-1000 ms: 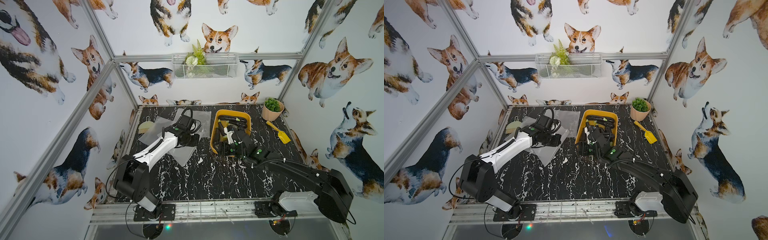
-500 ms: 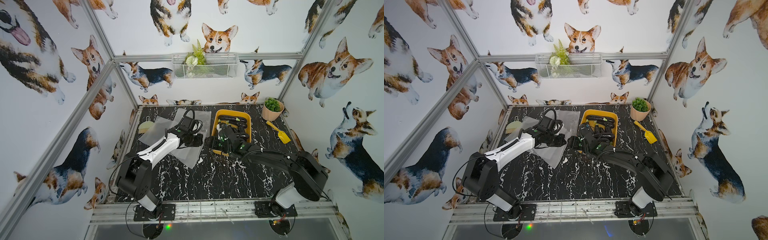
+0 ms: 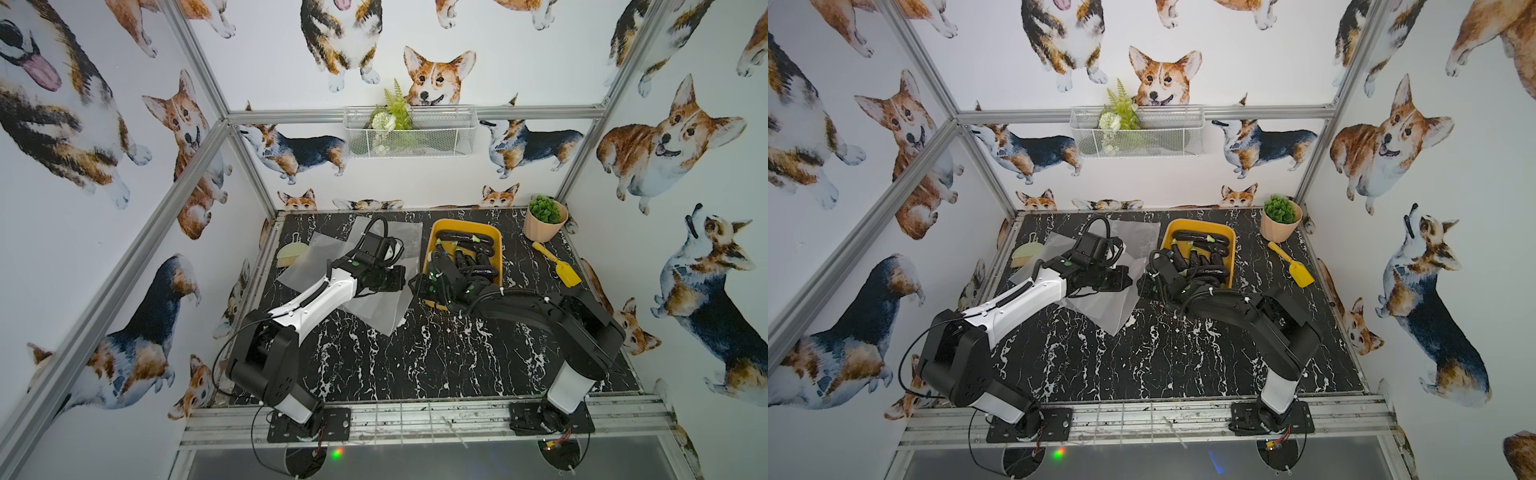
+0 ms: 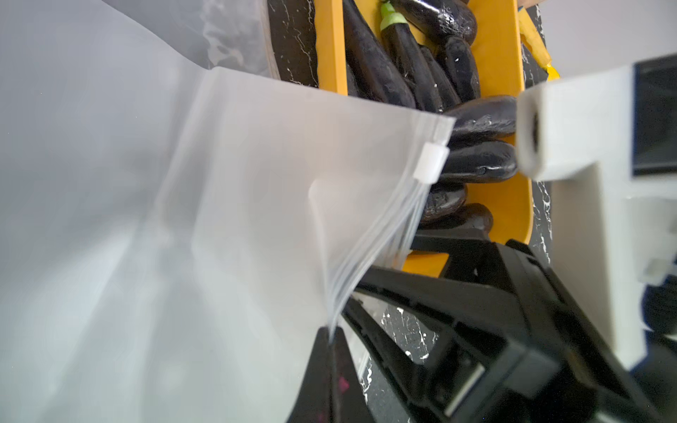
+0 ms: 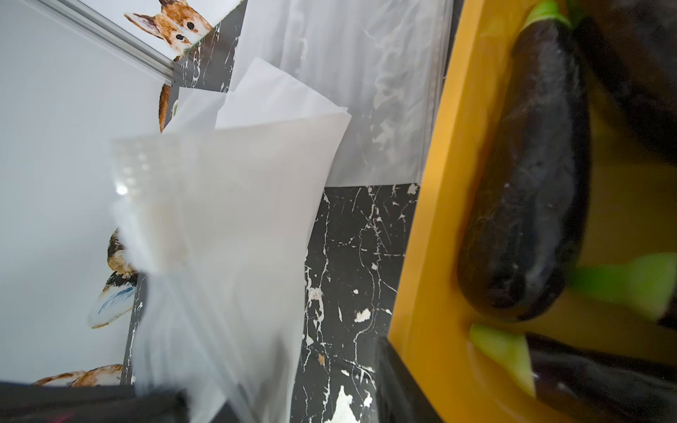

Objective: Place the eggplant in a zip-top bag and seal the zipper
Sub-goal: Unzip the zipper food storage bag.

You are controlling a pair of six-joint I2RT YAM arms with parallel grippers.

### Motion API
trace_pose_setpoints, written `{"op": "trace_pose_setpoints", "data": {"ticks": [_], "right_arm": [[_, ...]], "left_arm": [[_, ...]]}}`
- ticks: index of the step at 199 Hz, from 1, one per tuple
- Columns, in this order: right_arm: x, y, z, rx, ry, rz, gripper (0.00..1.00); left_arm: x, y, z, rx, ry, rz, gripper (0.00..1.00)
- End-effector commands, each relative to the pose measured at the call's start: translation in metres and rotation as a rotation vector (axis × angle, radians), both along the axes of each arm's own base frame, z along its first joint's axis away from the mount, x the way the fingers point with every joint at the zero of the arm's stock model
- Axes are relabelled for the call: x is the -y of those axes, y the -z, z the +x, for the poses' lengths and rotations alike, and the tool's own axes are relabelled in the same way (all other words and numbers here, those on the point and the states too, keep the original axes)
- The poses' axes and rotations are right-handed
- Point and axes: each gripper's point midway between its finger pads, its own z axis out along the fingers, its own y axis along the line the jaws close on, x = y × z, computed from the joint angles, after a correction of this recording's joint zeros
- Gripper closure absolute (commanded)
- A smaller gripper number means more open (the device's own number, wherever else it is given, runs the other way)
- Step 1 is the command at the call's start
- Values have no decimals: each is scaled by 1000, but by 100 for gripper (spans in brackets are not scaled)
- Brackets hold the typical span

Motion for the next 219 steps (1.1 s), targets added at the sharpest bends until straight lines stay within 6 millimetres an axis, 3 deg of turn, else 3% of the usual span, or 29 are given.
{"op": "trace_pose_setpoints", "data": {"ticks": [1, 11, 24, 50, 79, 93, 101, 109, 138, 140, 163, 193, 219], "right_arm": [[-14, -5, -5, -23, -15, 71, 75], [-17, -9, -5, -23, -19, 97, 87], [-17, -20, -5, -7, -19, 113, 94], [-14, -40, -4, 19, -14, 128, 95], [-14, -49, -4, 27, -23, 137, 95], [-15, -50, -4, 23, -25, 147, 95], [-15, -49, -5, 19, -26, 149, 95], [-12, -47, -4, 9, -23, 142, 95], [-26, -50, -6, -2, -142, 125, 94], [-35, -55, -10, -6, -200, 125, 94], [-69, -72, -21, 2, -350, 141, 93], [-113, -112, -31, 37, -484, 261, 91], [-122, -119, -33, 41, -512, 301, 89]], "left_arm": [[-4, -4, 5, 68, -25, 69, 100], [-8, 1, 4, 80, -32, 121, 100], [-12, 7, 1, 106, -29, 201, 100], [-21, 19, -8, 139, -5, 358, 83], [-29, 34, -19, 119, -6, 408, 72], [-31, 37, -20, 118, -14, 409, 73], [-31, 37, -21, 118, -14, 409, 86], [-34, 30, -21, 129, -18, 410, 100], [-66, -22, -27, 202, -67, 508, 100], [-69, -25, -28, 206, -71, 514, 100], [-90, -62, -50, 218, -92, 568, 100], [-120, -83, -80, 198, -160, 681, 100], [-124, -94, -90, 177, -202, 713, 100]]}}
